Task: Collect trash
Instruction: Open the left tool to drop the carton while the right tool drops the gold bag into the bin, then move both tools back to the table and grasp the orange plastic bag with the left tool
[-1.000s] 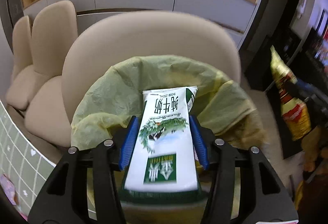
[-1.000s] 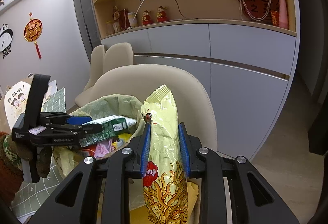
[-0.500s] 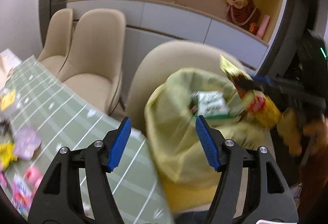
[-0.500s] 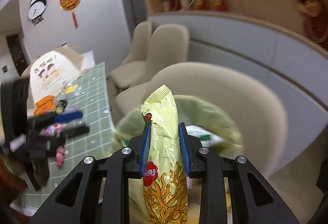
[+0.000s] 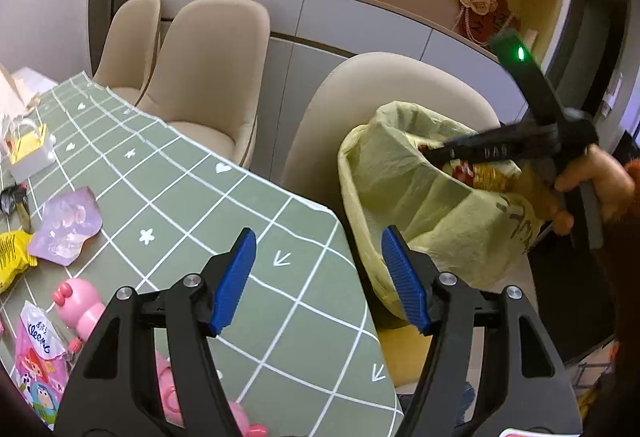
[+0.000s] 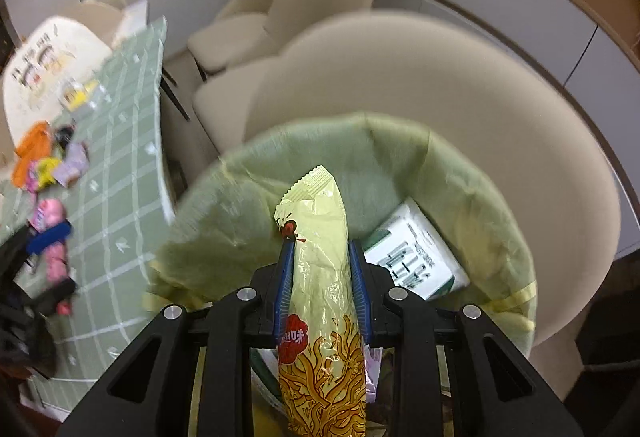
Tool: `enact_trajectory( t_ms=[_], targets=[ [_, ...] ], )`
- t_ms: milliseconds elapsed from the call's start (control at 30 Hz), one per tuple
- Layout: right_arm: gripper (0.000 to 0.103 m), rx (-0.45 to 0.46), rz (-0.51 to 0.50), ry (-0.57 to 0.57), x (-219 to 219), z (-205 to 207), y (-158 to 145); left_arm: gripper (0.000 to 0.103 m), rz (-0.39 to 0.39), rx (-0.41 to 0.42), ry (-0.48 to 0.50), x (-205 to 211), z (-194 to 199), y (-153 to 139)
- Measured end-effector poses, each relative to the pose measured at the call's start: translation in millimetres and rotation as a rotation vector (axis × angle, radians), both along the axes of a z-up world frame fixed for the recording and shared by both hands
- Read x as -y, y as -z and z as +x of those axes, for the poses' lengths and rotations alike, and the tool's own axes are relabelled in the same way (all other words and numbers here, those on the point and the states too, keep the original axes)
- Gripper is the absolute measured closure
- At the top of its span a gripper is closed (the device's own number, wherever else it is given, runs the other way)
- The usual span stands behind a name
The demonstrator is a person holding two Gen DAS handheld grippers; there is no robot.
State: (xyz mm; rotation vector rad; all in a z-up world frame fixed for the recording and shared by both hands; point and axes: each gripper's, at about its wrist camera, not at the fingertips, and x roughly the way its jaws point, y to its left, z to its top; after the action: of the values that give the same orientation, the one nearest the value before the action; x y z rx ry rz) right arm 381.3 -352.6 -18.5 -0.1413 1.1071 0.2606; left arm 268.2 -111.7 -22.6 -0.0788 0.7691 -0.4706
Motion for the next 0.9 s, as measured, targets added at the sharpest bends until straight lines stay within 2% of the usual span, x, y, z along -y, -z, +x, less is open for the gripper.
enact_trajectory(
  t_ms=[100, 200, 300, 400, 533, 700, 800, 900],
  targets=[
    [0.076, 0.023, 0.03, 0.032, 3.2, -4.8, -5.2, 0.041, -0.025, -0.009, -0.024, -8.4, 1.0, -3.8],
    [0.065, 0.055, 0.099, 0.063, 10.9, -15.5, -17.8, 0.041, -0.037, 0.004, -0.038, -15.1, -2.5, -12.9],
    [0.06, 0.099, 0.129, 0.086, 13.5, -30.3, -32.4, 0.041, -0.046, 0.02, -0.045, -21.3, -8.1, -24.1],
    [0.06, 0.15, 0.146, 0.088, 5.9, -52.2, -48.3, 0.041, -0.043, 0.047, -0.058, -34.7, -16.4, -35.1],
    [0.06, 0.217, 0.181, 0.049, -14.5, -79.7, -72.9, 0.041, -0.026, 0.09, -0.115, -74.5, -31.8, -49.5],
    [0.059, 0.315, 0.237, -0.012, -60.7, -113.9, -95.0, 0.041, 0.043, 0.148, -0.229, -152.0, -48.7, -53.2],
    [0.059, 0.32, 0.262, -0.088, -105.8, -125.3, -94.0, 0.041, 0.074, 0.179, -0.379, -219.3, -49.2, -52.3],
    [0.059, 0.322, 0.233, -0.171, -147.8, -133.6, -88.0, 0.041, 0.068, 0.157, -0.578, -296.0, -41.3, -50.8]
  ],
)
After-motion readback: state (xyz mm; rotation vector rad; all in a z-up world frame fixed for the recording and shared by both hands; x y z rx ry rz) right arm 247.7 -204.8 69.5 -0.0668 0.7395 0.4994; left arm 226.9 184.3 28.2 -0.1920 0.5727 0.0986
